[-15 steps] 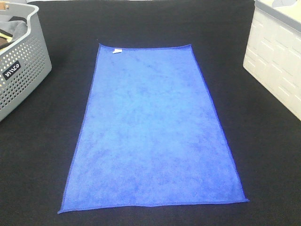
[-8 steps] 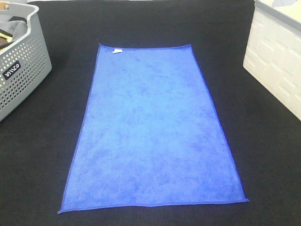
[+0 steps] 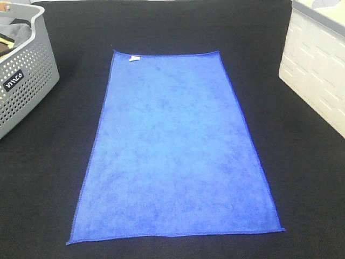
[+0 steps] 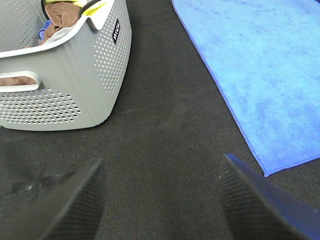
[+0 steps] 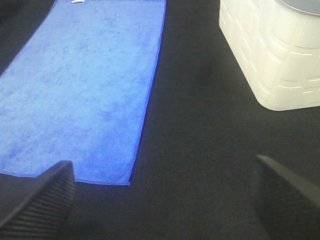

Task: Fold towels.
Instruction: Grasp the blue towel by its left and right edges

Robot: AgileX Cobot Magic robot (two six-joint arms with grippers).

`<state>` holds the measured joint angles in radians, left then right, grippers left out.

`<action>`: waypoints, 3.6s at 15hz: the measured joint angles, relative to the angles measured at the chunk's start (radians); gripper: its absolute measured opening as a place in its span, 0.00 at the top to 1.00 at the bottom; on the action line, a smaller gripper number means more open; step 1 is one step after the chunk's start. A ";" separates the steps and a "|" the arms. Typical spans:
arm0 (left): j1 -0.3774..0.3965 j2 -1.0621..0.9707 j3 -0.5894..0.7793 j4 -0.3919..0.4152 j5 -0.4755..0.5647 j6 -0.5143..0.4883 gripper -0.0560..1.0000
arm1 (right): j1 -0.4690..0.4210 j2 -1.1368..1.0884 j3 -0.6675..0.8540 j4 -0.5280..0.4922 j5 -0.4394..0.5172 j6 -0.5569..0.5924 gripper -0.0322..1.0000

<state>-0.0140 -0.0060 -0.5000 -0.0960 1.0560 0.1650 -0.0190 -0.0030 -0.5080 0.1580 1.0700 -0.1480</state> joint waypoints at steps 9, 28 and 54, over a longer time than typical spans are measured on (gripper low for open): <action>0.000 0.000 0.000 0.000 0.000 0.000 0.36 | 0.000 0.000 0.000 0.000 0.000 0.000 0.12; 0.000 0.469 0.004 -0.407 -0.195 -0.114 0.36 | 0.000 0.561 -0.018 0.137 -0.077 0.053 0.12; 0.000 1.716 0.012 -1.222 -0.466 0.811 0.36 | 0.000 1.613 -0.020 0.674 -0.489 -0.503 0.17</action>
<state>-0.0140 1.7100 -0.4880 -1.3180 0.5900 0.9760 -0.0190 1.6100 -0.5280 0.8320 0.5810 -0.6510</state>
